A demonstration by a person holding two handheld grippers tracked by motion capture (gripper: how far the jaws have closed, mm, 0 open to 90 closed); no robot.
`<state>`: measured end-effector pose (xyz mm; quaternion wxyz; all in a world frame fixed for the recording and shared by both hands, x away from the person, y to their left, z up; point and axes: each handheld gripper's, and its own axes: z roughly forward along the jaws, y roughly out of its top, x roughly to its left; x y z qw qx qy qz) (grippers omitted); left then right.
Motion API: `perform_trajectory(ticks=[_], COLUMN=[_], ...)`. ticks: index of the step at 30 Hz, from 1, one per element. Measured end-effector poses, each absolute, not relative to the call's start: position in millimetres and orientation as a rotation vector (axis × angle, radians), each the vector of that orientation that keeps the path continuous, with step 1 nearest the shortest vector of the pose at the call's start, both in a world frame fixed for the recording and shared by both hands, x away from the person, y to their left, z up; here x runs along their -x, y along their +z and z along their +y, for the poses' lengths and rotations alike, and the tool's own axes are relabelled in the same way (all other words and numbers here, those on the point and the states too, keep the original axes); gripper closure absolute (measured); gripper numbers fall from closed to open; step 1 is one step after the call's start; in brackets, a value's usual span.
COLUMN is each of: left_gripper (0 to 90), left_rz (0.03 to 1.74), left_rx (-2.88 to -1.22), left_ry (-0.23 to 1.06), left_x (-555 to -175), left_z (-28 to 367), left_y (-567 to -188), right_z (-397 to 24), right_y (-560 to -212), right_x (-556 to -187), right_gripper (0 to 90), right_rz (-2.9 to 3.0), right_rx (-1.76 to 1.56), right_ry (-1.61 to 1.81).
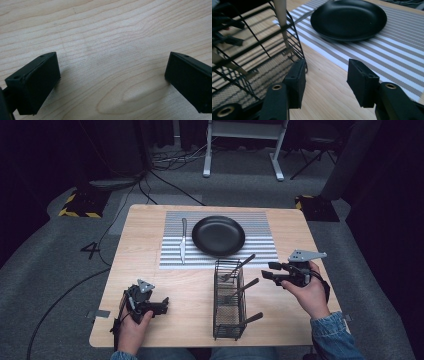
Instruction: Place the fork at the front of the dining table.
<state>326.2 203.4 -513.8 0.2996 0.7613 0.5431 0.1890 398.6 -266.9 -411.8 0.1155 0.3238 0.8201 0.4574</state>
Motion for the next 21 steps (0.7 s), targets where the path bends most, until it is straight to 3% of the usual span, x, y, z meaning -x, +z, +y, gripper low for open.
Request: perform_trajectory(ticks=[12, 21], left_gripper=[0.1, 0.1], left_rz=[1.442, 1.442], left_rx=[-2.022, -2.021], left_ry=[0.502, 0.502], left_x=[-326.2, -326.2], left_z=[203.4, 203.4], left_y=[-513.8, -513.8], right_z=[-240.7, -220.5], right_y=[-387.3, -387.2], right_x=[-399.4, -408.5], right_gripper=[51.5, 55.5], right_rz=[2.422, 2.463], right_rx=[-0.840, -0.810], right_ry=[1.440, 1.497])
